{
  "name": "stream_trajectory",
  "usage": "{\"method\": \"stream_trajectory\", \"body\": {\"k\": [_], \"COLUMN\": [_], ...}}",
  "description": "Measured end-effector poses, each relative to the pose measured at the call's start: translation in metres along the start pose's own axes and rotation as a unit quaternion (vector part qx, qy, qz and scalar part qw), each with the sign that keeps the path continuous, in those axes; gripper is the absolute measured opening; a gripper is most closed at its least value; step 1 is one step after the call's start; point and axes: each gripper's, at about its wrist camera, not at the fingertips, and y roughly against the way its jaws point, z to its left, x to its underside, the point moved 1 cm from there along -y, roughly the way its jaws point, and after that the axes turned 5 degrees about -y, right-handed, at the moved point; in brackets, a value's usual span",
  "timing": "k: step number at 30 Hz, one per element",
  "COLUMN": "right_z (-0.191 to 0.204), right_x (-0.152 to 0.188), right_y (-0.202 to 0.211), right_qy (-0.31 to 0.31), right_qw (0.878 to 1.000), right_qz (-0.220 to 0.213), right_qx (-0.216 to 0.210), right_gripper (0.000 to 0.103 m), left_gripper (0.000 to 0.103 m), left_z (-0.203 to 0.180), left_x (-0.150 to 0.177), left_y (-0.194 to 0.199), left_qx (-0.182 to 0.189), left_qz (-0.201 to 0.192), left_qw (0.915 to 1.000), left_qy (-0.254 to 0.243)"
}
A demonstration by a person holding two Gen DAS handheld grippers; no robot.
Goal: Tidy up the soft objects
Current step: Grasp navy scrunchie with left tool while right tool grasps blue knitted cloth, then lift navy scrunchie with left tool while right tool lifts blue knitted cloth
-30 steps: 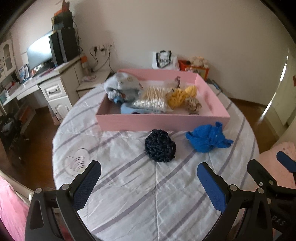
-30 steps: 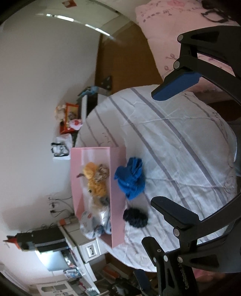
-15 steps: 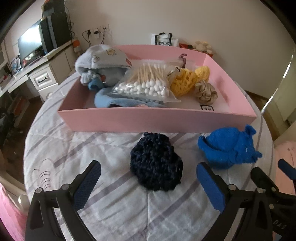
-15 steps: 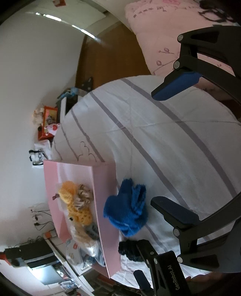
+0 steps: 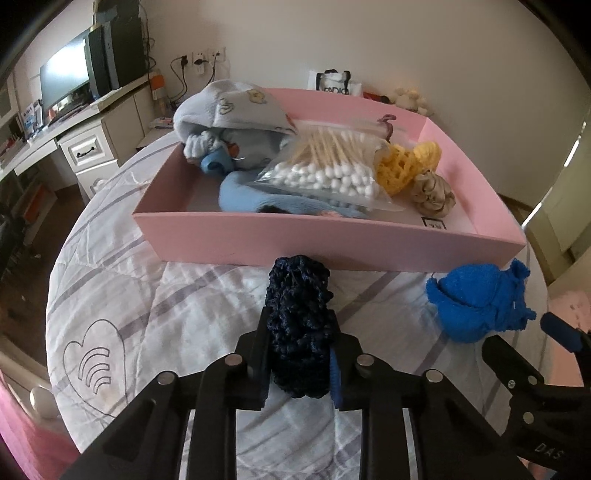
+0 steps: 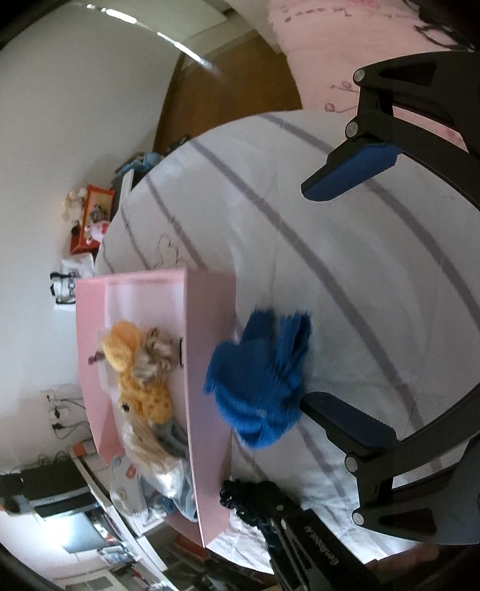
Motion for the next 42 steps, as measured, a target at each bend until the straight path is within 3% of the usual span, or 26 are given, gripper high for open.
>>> {"method": "stream_trajectory", "body": {"k": [17,22,25,27,29,42], "right_z": [0.041,0.045,0.045,0.046,0.045,0.031], "right_x": [-0.017,-0.019,-0.018,-0.018,-0.018,-0.013], "right_y": [-0.037,-0.044,-0.042,-0.038,-0.035,-0.021], "right_qy": [0.02,0.017,0.015,0.016,0.012,0.005], "right_qw": [0.999,1.0,1.0,1.0,1.0,1.0], "right_qz": [0.025,0.015,0.006,0.0,-0.002,0.002], "right_qx": [-0.002,-0.004,-0.002,0.001,0.001,-0.013], "right_gripper": [0.103,0.103,0.089,0.06,0.049,0.044], "left_gripper": [0.021,0.021,0.021,0.021,0.021,0.021], "left_z": [0.029,0.031,0.032,0.032,0.031,0.021], "left_x": [0.005,0.004,0.005,0.004,0.004,0.003], "left_y": [0.008,0.006,0.006,0.006,0.005,0.01], "left_qx": [0.051,0.056,0.057,0.056,0.053,0.028], "left_qz": [-0.015,-0.019,-0.02,-0.02,-0.02,-0.012], "left_qw": [0.9986,0.9983,0.9982,0.9982,0.9984,0.9995], "left_qy": [0.004,0.002,0.003,0.003,0.003,0.006]}}
